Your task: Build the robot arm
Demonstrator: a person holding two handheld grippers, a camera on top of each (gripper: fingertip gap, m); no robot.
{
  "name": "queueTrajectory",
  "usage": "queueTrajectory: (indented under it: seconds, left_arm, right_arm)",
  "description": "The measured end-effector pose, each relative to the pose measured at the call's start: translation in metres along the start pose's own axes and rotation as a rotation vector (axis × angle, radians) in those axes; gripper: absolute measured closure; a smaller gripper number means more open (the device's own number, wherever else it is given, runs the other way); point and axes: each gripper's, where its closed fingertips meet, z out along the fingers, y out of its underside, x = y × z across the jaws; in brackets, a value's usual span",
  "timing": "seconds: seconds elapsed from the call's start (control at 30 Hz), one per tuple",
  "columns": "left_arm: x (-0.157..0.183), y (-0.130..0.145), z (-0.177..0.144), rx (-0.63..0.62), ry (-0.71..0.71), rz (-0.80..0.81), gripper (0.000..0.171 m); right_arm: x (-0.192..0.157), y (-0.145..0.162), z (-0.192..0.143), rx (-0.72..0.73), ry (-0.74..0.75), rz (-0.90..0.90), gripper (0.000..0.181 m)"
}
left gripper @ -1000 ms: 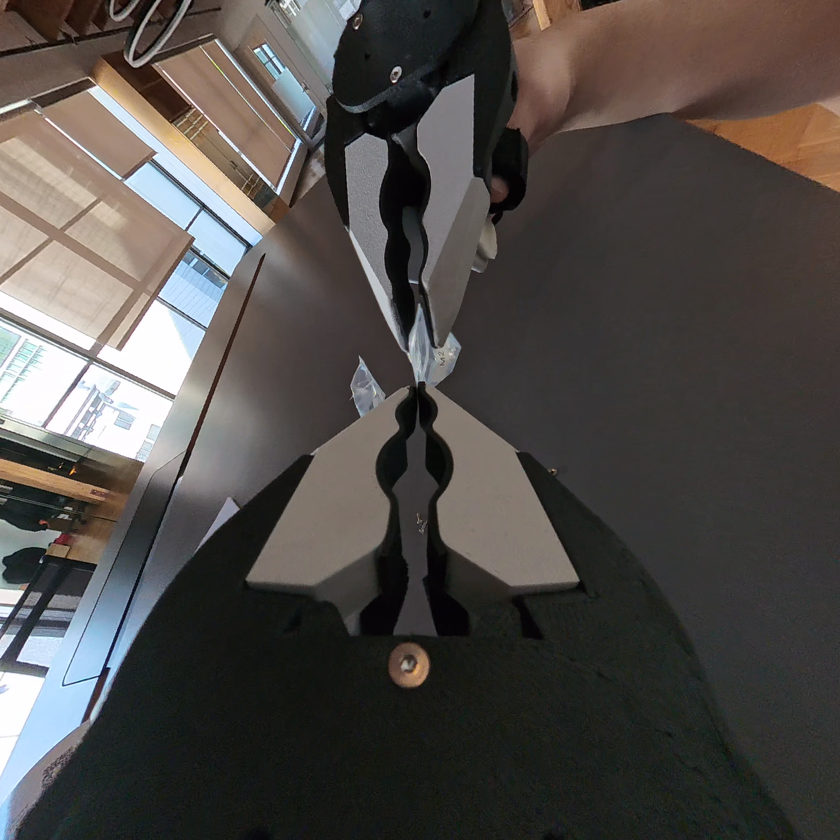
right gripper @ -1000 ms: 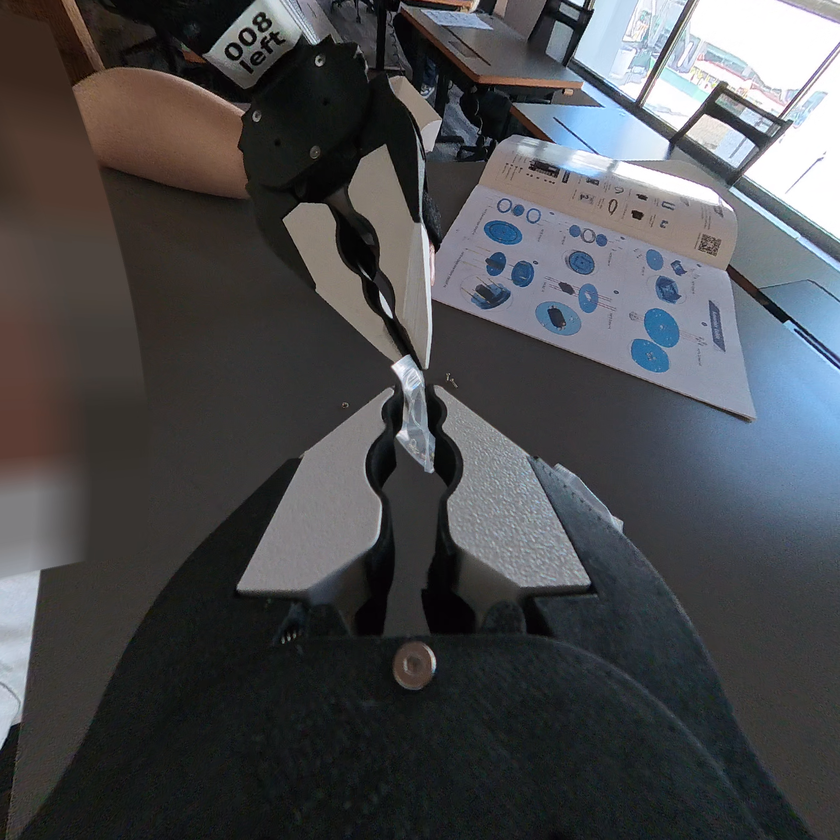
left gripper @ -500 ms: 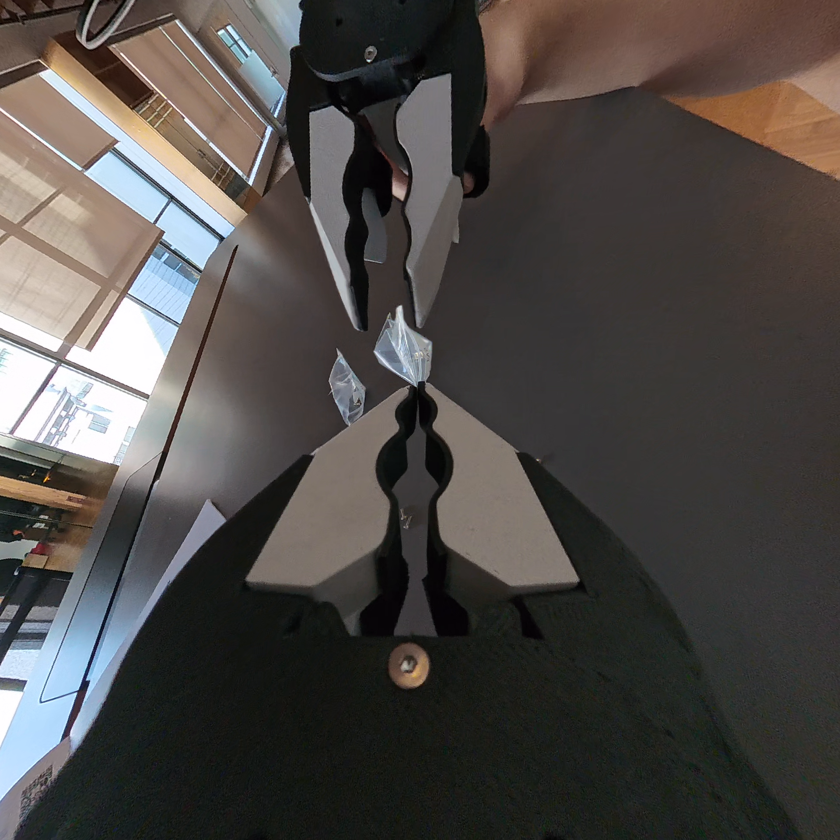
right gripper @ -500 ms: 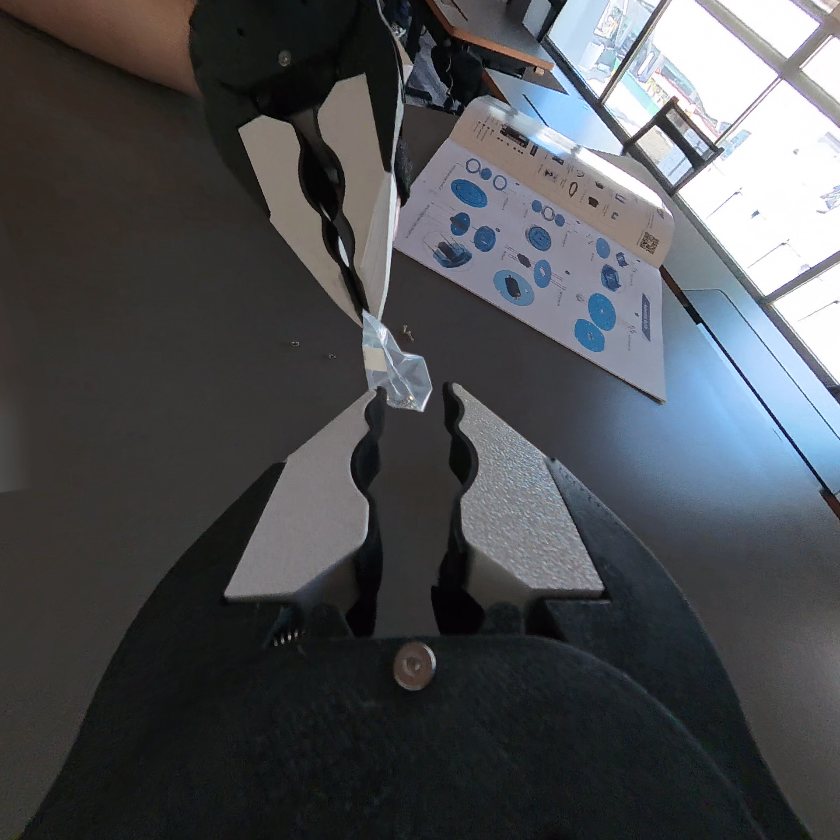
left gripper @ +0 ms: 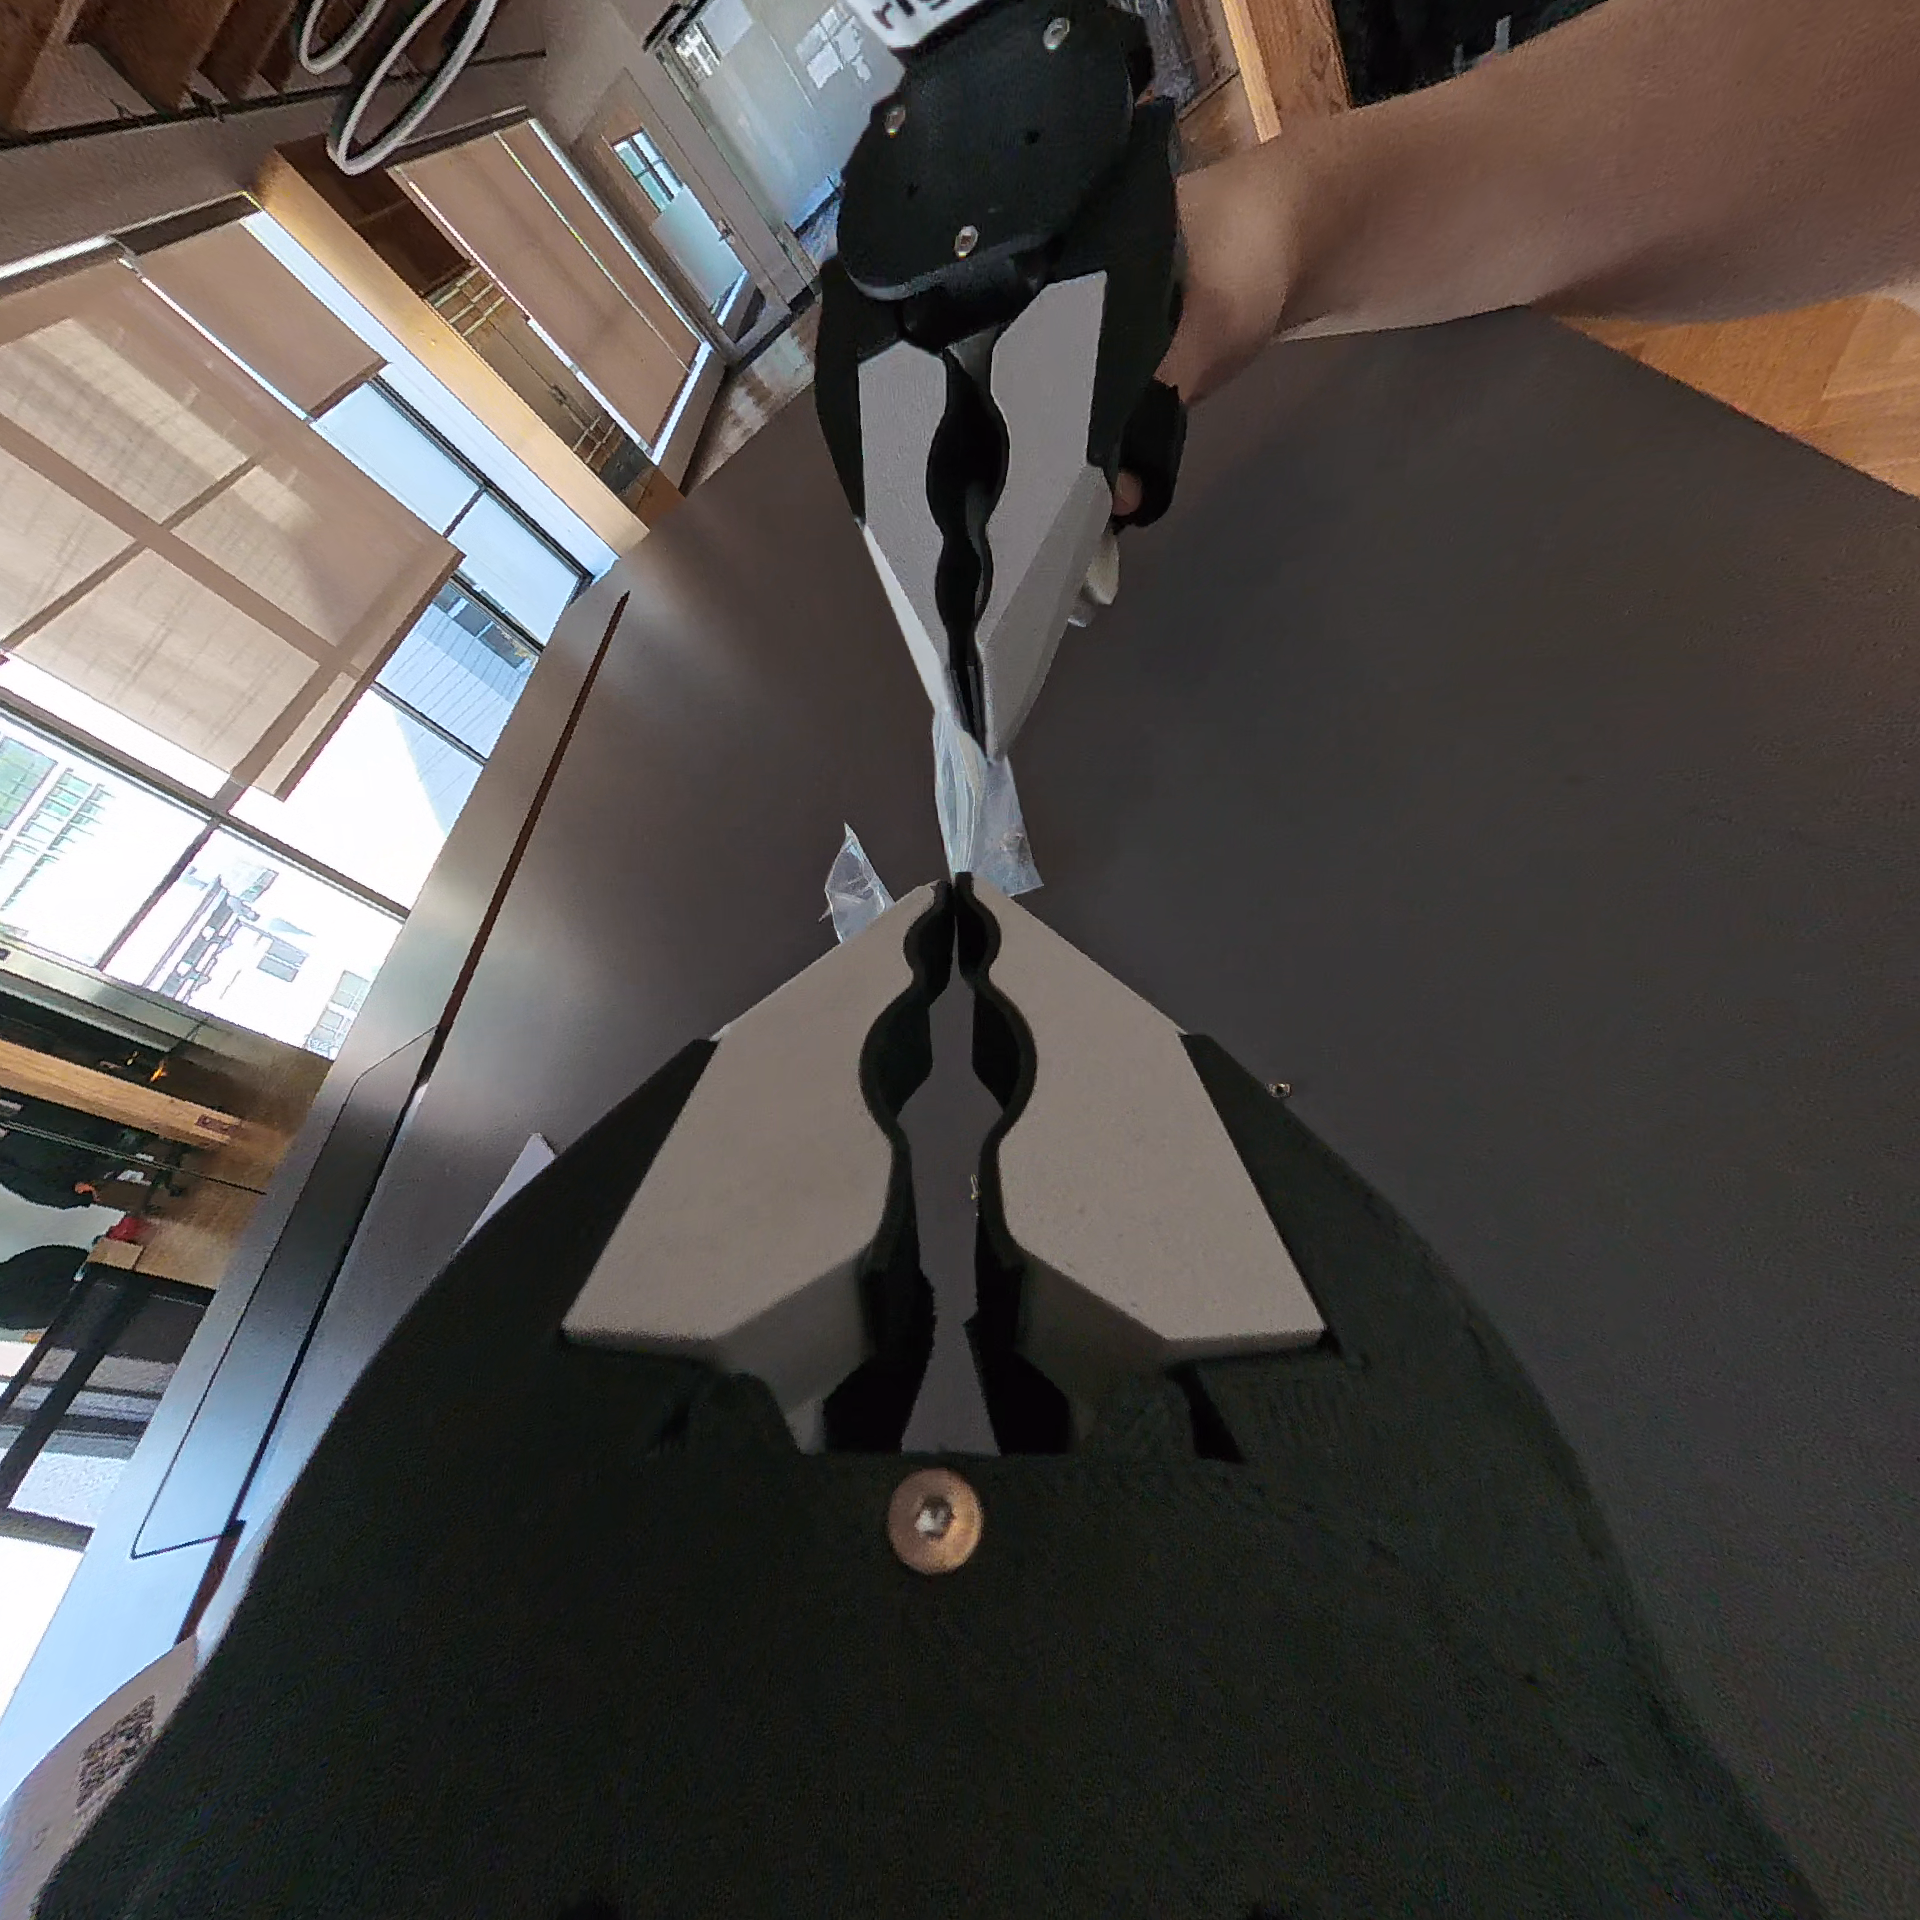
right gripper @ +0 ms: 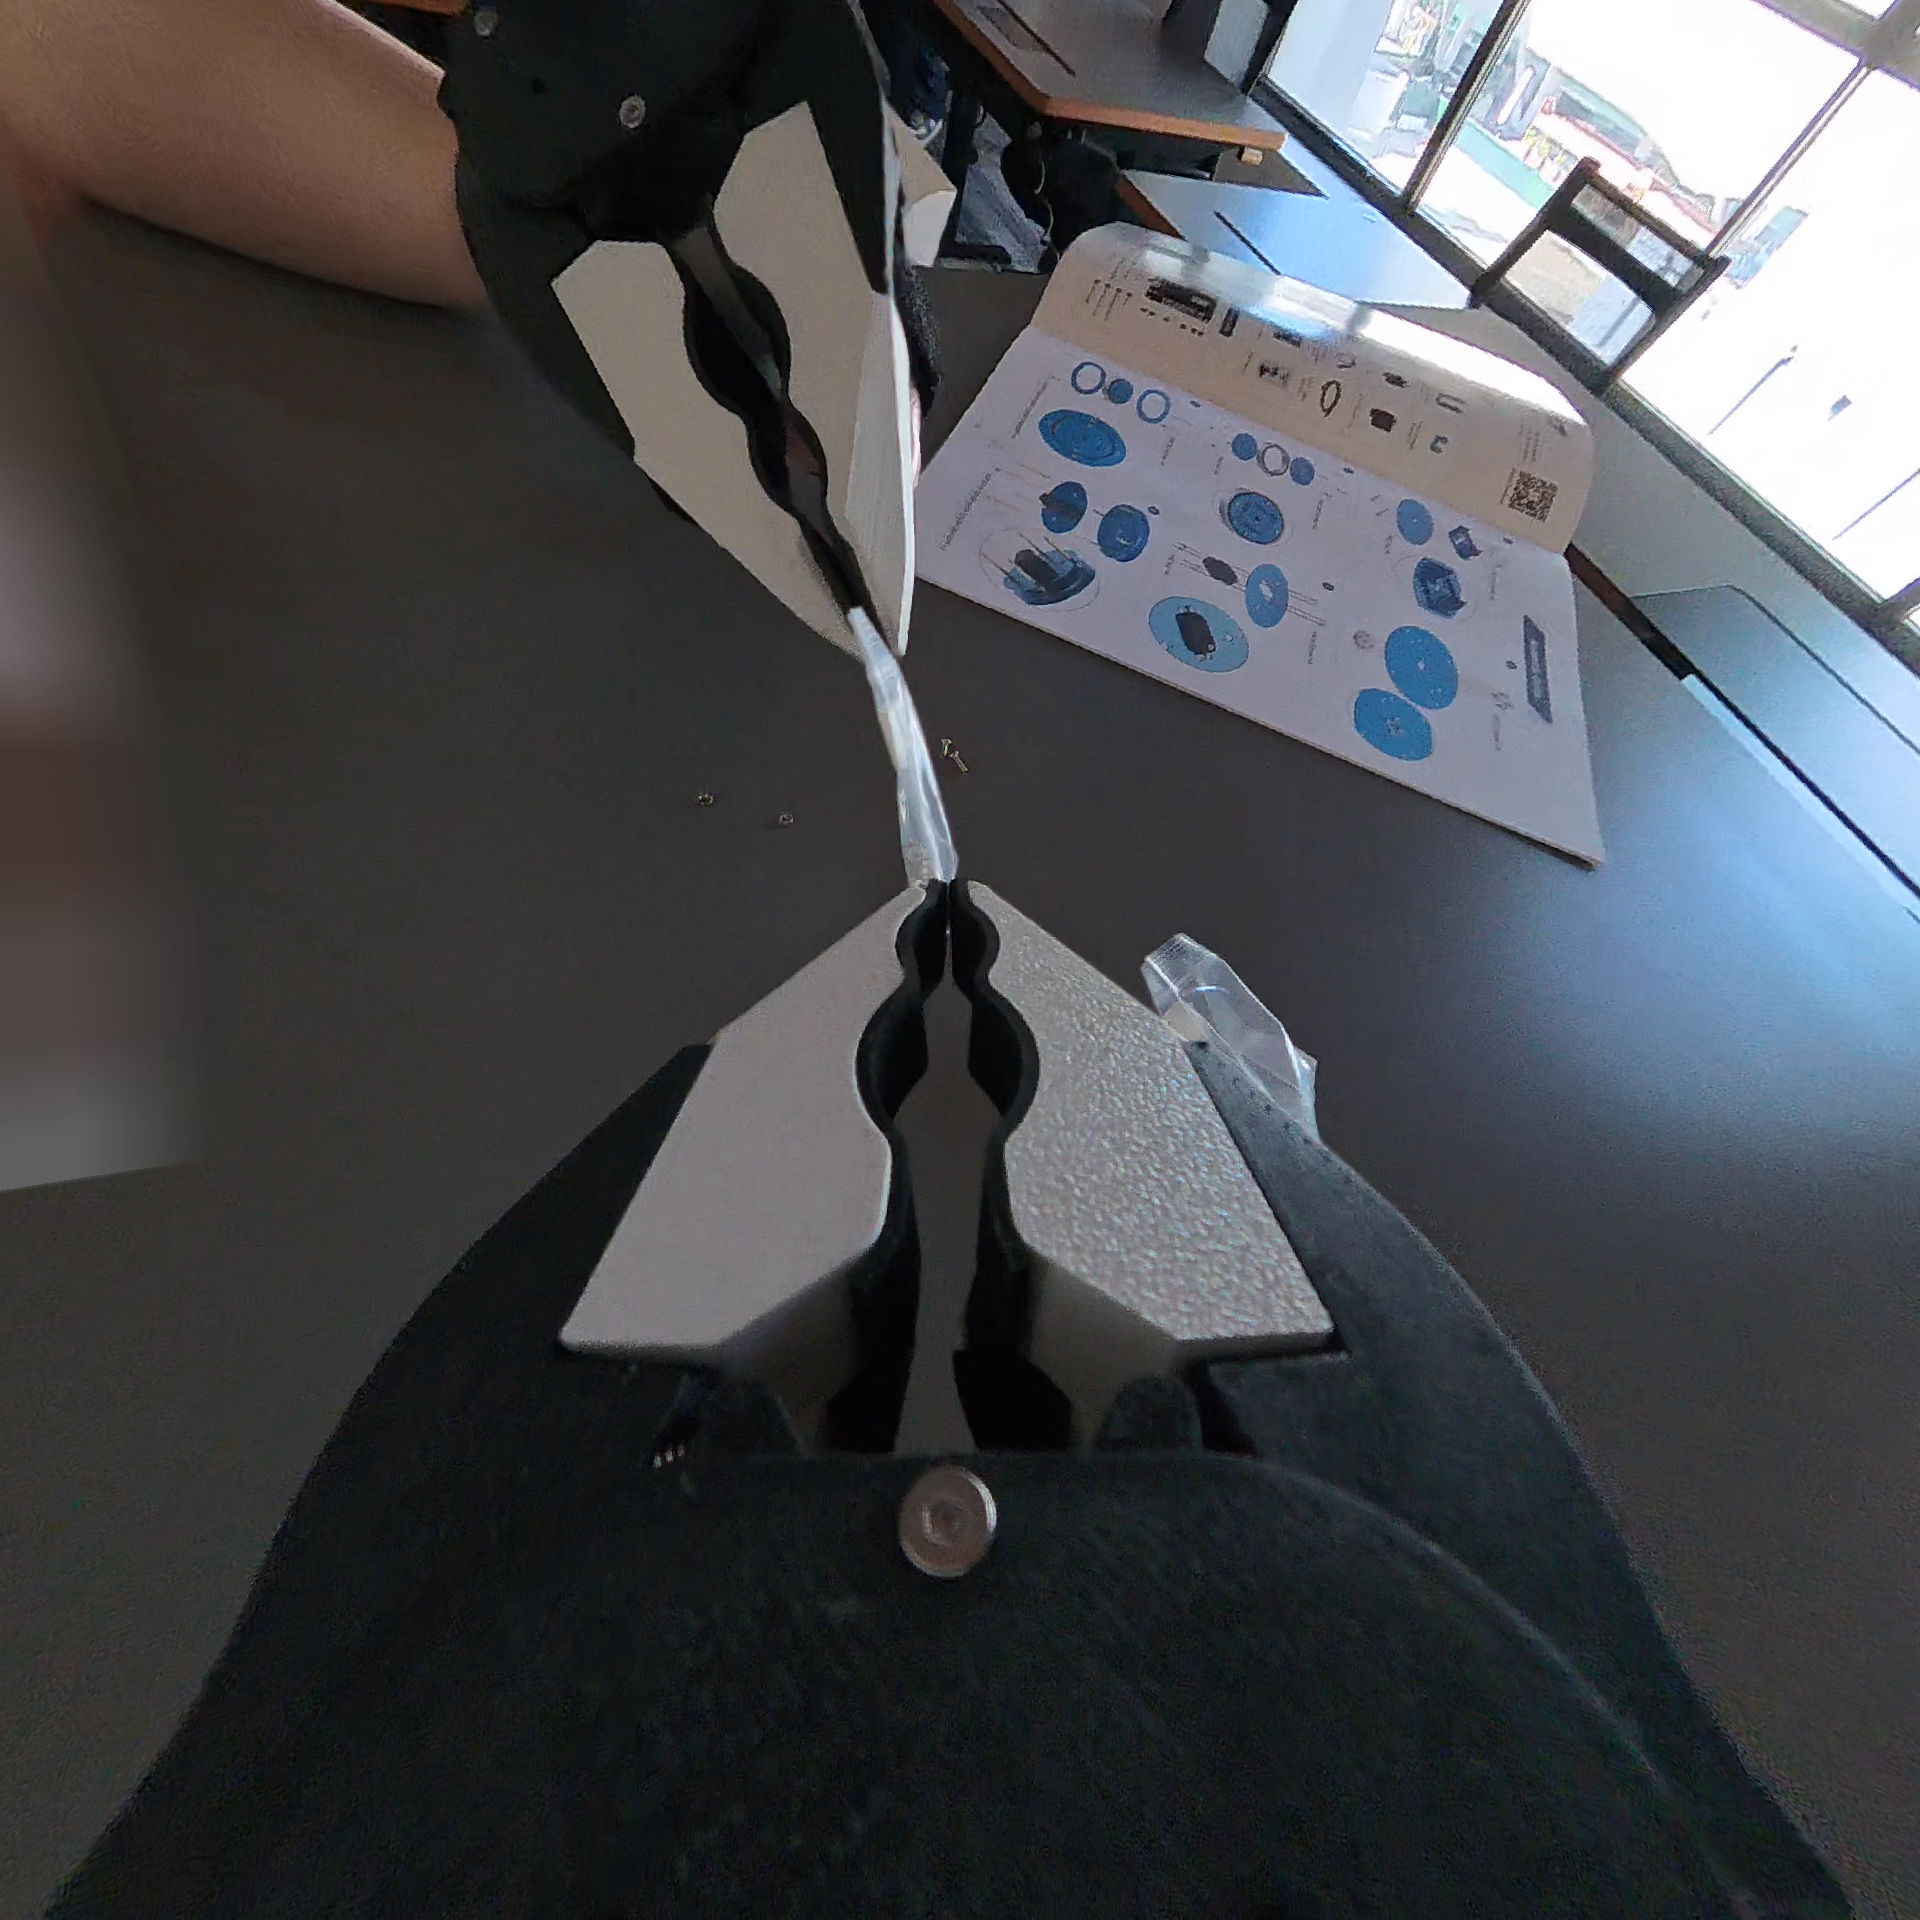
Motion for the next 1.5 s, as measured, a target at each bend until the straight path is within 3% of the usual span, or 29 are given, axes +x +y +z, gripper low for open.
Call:
queueTrajectory:
  seconds: [0.17, 0.23, 0.27, 0.4, 0.5, 0.63, 0.67, 0.83, 0.93, 1.1, 1.5]
  left_arm:
    - [0.005, 0.007, 0.002, -0.040, 0.021, 0.024, 0.171]
    - [0.005, 0.010, 0.003, -0.056, 0.022, 0.036, 0.171]
    - [0.005, 0.011, 0.004, -0.059, 0.021, 0.039, 0.171]
    - [0.007, 0.015, 0.006, -0.078, 0.029, 0.050, 0.171]
    - [0.008, 0.016, 0.006, -0.084, 0.033, 0.056, 0.171]
    - [0.009, 0.015, 0.006, -0.082, 0.034, 0.062, 0.171]
    - [0.009, 0.016, 0.006, -0.081, 0.036, 0.061, 0.171]
    - [0.004, 0.019, 0.007, -0.079, 0.005, 0.080, 0.171]
    - [0.006, 0.015, 0.007, -0.054, 0.014, 0.046, 0.147]
    - [0.009, 0.009, 0.006, -0.035, 0.024, 0.061, 0.168]
    - [0.015, 0.011, 0.007, -0.071, 0.046, 0.130, 0.171]
  right_arm:
    - [-0.002, 0.007, 0.004, -0.049, 0.015, -0.079, 0.179]
    - [-0.004, 0.002, 0.004, -0.043, 0.032, -0.138, 0.145]
    - [-0.007, -0.004, 0.004, -0.030, 0.033, -0.164, 0.141]
    - [-0.006, -0.018, 0.009, -0.076, 0.086, -0.272, 0.147]
    - [-0.012, -0.019, 0.015, -0.122, 0.032, -0.295, 0.164]
    - [-0.014, -0.024, 0.020, -0.103, 0.015, -0.318, 0.170]
    - [-0.014, -0.022, 0.020, -0.115, 0.015, -0.324, 0.180]
    - [-0.012, -0.020, 0.023, -0.125, 0.038, -0.327, 0.181]
    - [-0.014, -0.023, 0.026, -0.109, 0.028, -0.288, 0.181]
    - [-0.021, -0.026, 0.030, -0.101, 0.009, -0.286, 0.181]
    - [-0.027, -0.027, 0.034, -0.089, 0.016, -0.316, 0.181]
